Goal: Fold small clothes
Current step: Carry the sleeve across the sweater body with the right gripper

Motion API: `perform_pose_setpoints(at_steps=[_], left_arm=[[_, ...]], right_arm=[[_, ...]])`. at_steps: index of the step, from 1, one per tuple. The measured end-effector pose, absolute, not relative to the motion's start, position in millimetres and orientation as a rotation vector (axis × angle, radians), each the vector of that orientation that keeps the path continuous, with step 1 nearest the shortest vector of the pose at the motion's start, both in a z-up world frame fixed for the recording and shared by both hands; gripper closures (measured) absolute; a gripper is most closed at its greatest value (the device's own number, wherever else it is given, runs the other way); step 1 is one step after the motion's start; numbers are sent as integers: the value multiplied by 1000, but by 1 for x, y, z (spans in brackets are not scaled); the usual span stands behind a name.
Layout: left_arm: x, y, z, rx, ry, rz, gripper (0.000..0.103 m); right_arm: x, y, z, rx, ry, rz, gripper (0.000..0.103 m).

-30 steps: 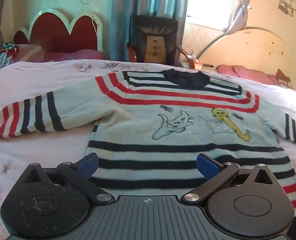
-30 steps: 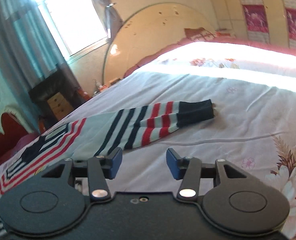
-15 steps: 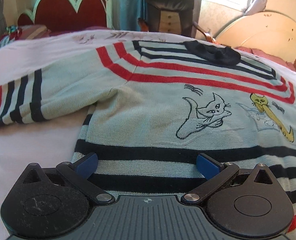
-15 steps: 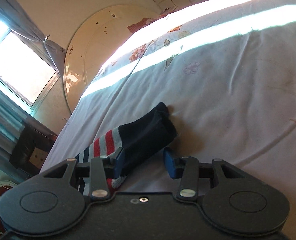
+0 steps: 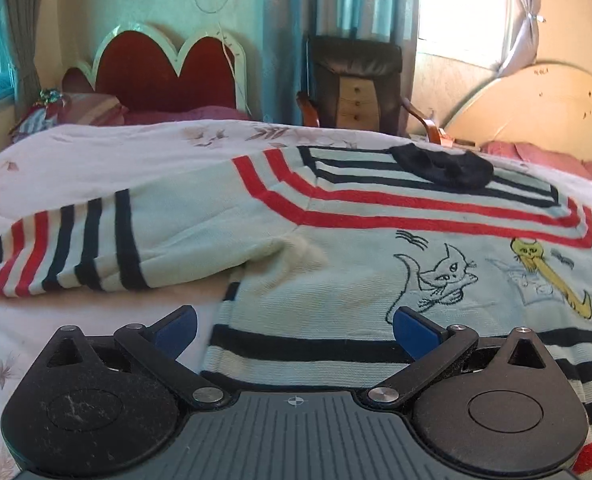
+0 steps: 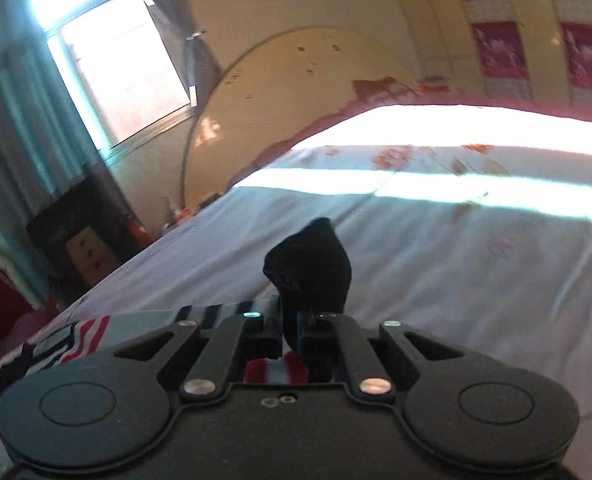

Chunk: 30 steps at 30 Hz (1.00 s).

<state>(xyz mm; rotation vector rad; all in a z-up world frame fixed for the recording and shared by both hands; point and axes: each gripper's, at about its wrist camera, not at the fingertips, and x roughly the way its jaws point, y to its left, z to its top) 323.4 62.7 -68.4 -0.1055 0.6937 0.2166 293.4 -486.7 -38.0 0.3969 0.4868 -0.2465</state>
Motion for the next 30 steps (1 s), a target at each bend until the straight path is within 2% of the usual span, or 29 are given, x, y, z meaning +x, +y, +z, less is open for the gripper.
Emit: perform_pose_setpoints(at_steps=[4,11,20,23,24,28,30], left_arm=[[319,83,-64,-185,702,177,0],[311,105,-62,-207,709,197,0],[304,116,-71,-259,731,204,0],[305,114,-77,-278,745,200,0],[306,113,-79,-286,748,197,0],[311,100,-79,-304,734,162,0],[318,89,-73,-328,699,112,1]], right_arm=[[318,-397,-22,214,509,13,96],[343,-261,-47,157,622,314,96],[356,-169,-69,160,692,430,96],[356,-154,-82,109,720,420,89],[353,-154,-82,102,713,432,81],[343,-159,-72,103,677,432,62],[335,-168,-63,126,634,429,61]])
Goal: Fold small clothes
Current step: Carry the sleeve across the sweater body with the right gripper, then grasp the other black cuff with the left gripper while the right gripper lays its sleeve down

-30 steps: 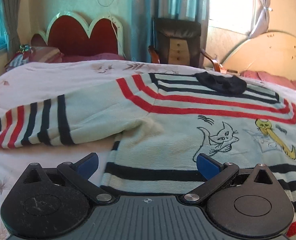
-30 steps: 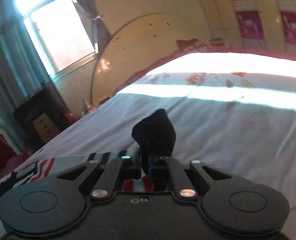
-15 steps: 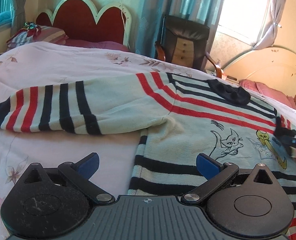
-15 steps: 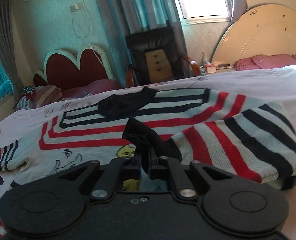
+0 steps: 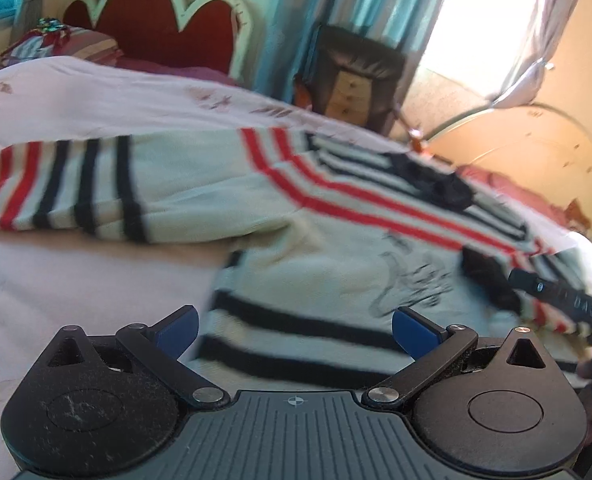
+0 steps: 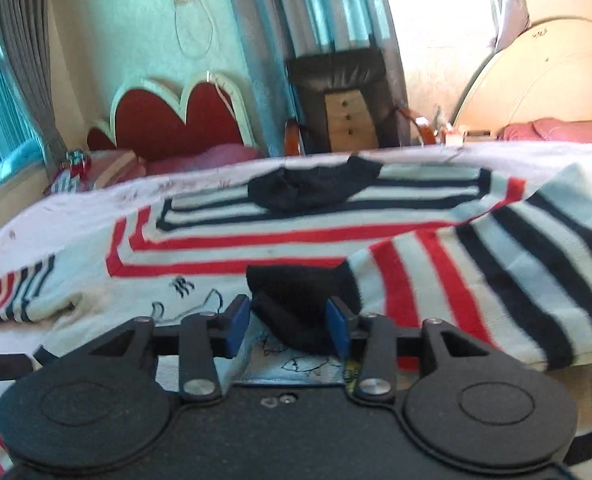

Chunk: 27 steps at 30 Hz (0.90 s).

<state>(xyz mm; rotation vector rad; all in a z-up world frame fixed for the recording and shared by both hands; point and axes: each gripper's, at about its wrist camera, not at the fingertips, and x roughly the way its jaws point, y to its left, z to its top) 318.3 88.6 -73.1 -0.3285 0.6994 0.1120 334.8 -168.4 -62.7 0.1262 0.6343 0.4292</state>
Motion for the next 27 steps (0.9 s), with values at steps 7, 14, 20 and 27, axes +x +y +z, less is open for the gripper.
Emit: perform_pose_setpoints(at_steps=[7,14,20,27], left_arm=[[394,21,-79,-445,751,-160,36],[447,-22,-97,-508,817,-212,39],[466,-38,-103,-438,842,-244,98],[450,14,-75,-413,754,-199,98]], right_arm=[[308,-235,-43,278,591,261,60],[293,-290,-43,346,588,148,60],[291,-322,-56,451,595,38,61],[300,-334,-64,564,608,49,59]])
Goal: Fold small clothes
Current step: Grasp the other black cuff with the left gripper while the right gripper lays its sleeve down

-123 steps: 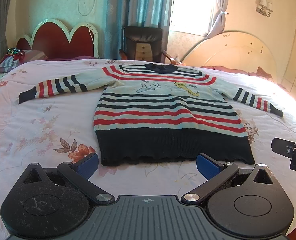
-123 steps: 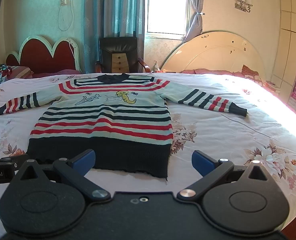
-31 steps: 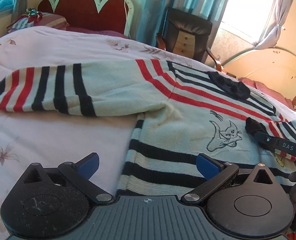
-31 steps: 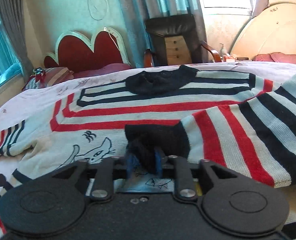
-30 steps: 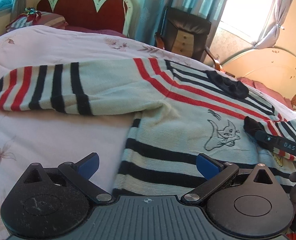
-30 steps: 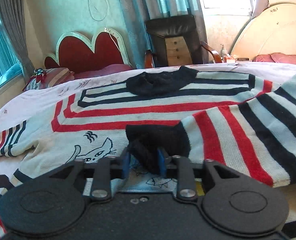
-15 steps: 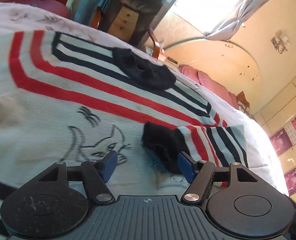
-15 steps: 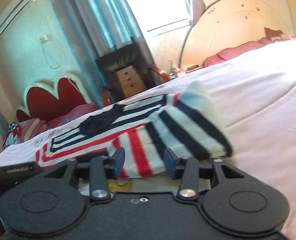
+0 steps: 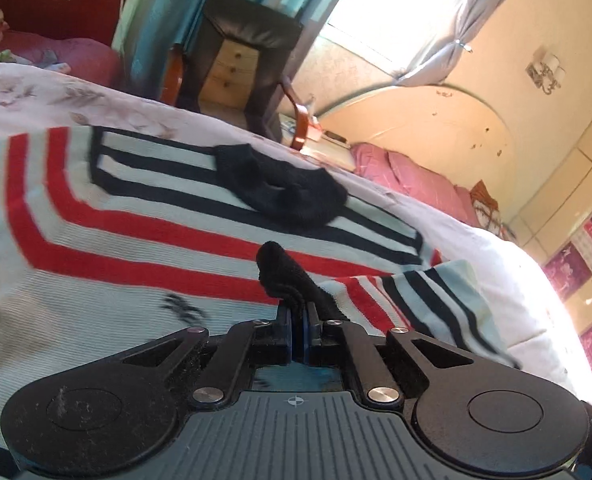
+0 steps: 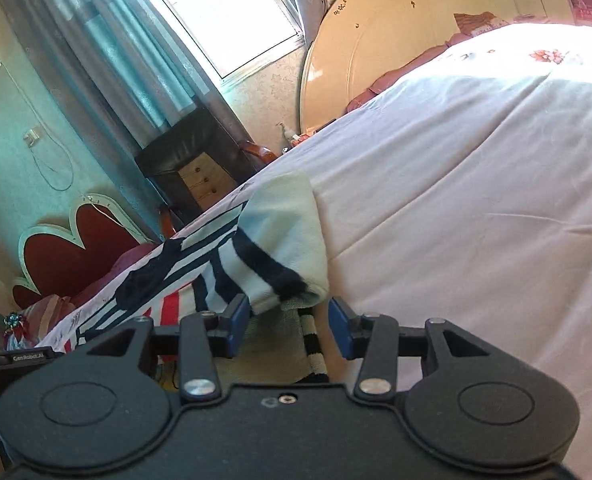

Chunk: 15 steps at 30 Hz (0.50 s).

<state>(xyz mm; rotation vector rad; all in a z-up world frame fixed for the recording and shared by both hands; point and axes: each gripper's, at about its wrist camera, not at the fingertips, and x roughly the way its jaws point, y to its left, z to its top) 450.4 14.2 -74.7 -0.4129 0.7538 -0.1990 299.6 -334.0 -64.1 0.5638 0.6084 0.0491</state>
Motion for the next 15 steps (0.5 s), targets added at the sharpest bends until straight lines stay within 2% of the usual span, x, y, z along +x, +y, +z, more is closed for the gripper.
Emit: perform_pose_setpoints(at_steps=[5,12,15], left_arm=[[441,54,-86,-427,763,-133,98],[440,73,-100,-449,758,-89,98],[442,72,-101,-432,762,-94,98]], right_arm=[[314,-330,-75,674,625,107,58],[341,-331,-93,856,674,181,48],[355,-339,-107,970,703,185,48]])
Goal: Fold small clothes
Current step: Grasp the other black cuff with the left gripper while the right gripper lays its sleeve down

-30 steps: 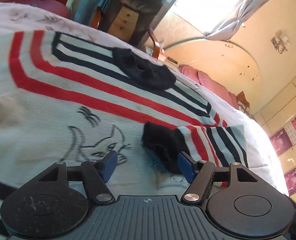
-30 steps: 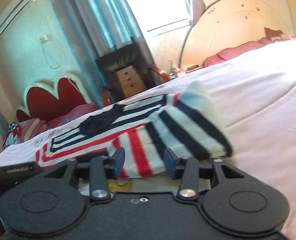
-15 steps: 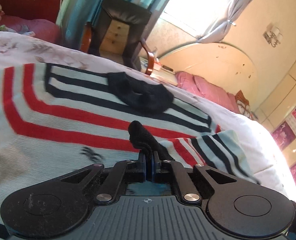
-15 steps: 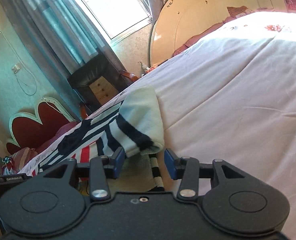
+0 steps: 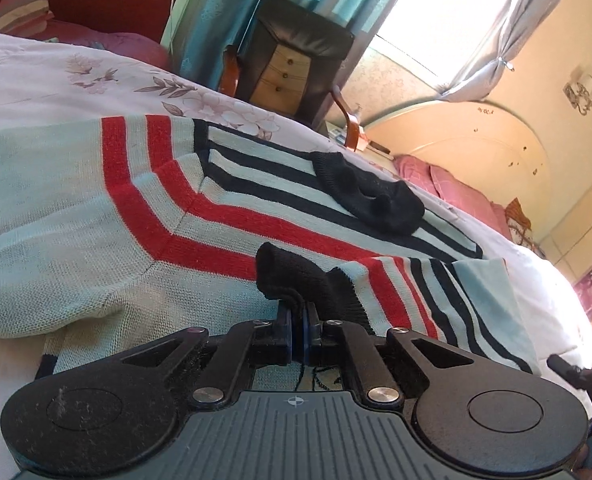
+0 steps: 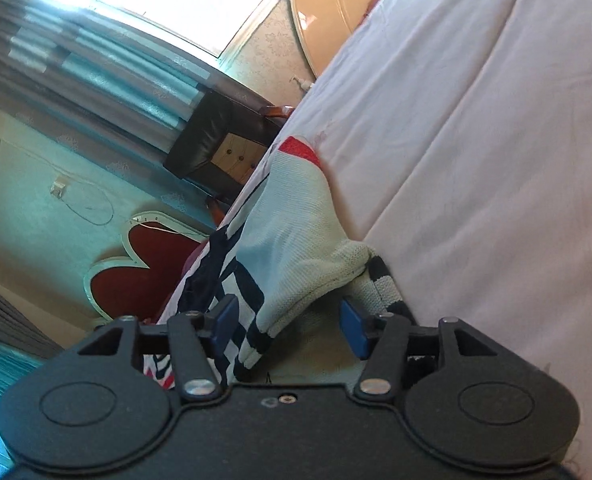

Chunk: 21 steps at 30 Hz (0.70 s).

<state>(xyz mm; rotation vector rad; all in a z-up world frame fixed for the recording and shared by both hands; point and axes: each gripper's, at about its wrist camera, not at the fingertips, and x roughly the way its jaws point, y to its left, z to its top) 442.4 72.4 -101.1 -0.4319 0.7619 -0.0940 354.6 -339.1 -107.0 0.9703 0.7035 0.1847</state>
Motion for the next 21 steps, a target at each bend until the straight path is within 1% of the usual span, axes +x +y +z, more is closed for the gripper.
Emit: perform_pose_setpoints(at_steps=[1,5,10,11,12,13,14,21], left_arm=[[443,72,-101,-426,763,-95,98],[443,75,-100,-434,751,-80,98],[443,75,-102,-419,756,-80,98],[442,74,-103,-413,761,-80,98],[441,75,-104,-415,761,-81,98],[440,76,-102,-421,755,-83,98],[439,76,-100,-420,745,-86,98],[435,80,-93,-426,722,-91,98]], right_arm=[[356,-343,-113,1013,707,177,49],[366,-354,-124,1088,691,155,57],[371,-354,-127,1077,692,158,59],[371,-353,-127,1075,692,158,63],[368,-354,-129,1067,692,150,76],[367,-354,-130,1043,706,134,87],[366,-356,-129,1002,727,120,92],[360,-349,-110,837,700,150,92]])
